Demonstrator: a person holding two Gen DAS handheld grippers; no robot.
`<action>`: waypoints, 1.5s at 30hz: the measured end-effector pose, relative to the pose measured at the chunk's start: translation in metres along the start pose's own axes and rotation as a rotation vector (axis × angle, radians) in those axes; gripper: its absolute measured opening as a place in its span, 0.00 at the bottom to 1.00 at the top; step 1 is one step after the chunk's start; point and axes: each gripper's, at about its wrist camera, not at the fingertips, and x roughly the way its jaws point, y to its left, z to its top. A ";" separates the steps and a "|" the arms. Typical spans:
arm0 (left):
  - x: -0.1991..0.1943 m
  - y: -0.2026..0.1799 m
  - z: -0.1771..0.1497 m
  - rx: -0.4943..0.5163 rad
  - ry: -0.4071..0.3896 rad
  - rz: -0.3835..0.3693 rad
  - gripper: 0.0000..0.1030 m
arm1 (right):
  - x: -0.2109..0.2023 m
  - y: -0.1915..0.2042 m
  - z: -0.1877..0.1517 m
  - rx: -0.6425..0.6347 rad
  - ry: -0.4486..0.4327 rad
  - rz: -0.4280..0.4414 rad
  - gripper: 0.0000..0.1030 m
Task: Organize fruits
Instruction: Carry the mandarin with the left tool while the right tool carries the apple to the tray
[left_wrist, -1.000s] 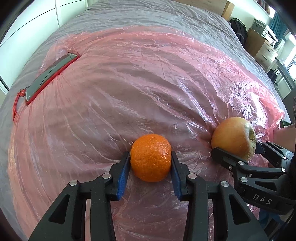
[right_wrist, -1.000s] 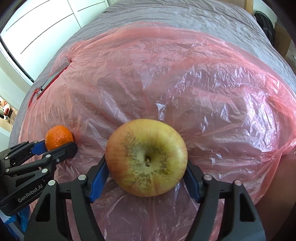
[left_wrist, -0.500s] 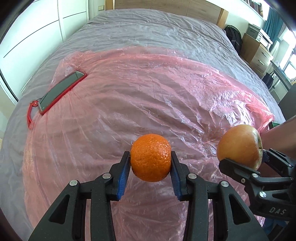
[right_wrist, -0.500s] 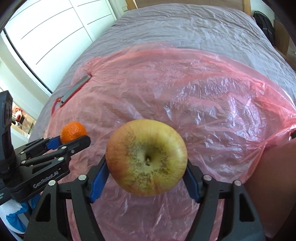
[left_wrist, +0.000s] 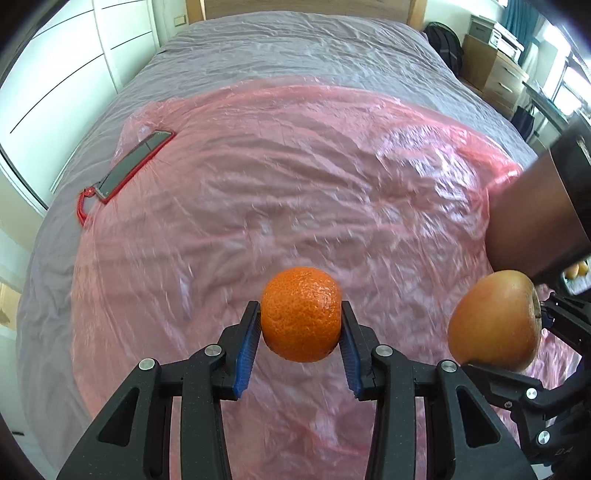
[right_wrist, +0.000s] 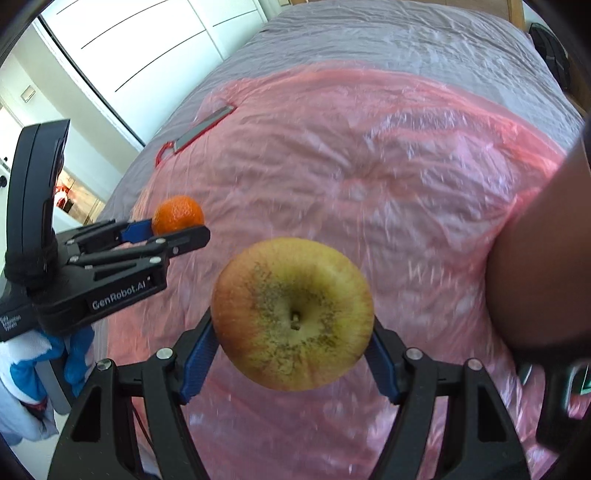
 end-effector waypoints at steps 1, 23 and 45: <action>-0.003 -0.003 -0.005 0.003 0.007 -0.004 0.35 | -0.003 0.000 -0.008 0.000 0.010 0.002 0.99; -0.031 -0.173 -0.055 0.337 0.104 -0.175 0.35 | -0.103 -0.097 -0.133 0.238 0.083 -0.129 0.99; -0.051 -0.379 -0.062 0.628 0.122 -0.377 0.35 | -0.220 -0.238 -0.167 0.408 -0.091 -0.271 0.99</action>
